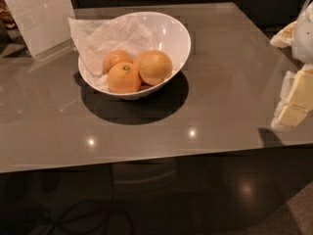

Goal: Pick orange from white bowl

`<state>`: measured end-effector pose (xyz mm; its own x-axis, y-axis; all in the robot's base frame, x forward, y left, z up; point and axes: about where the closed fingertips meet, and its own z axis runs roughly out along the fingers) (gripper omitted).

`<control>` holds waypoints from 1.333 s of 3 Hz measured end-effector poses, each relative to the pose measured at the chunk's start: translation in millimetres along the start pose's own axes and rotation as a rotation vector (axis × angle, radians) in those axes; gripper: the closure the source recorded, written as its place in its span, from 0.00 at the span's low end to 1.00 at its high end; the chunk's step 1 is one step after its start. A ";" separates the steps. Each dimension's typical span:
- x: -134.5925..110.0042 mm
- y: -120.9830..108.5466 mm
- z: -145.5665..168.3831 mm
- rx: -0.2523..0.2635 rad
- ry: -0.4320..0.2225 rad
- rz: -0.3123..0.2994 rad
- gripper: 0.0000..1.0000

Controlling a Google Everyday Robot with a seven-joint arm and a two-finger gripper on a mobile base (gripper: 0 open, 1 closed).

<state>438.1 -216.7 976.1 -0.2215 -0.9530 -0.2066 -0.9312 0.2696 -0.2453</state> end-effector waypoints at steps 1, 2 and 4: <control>0.0 0.0 0.0 0.000 0.000 0.000 0.00; -4.2 -3.3 -0.7 0.009 -0.022 0.002 0.00; -70.9 -51.0 10.9 0.019 -0.242 -0.006 0.00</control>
Offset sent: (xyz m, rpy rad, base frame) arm 0.0081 0.0052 -0.0007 0.0416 -0.0079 0.0059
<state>504.5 -161.3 993.0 -0.1377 -0.8942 -0.4259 -0.9263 0.2685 -0.2643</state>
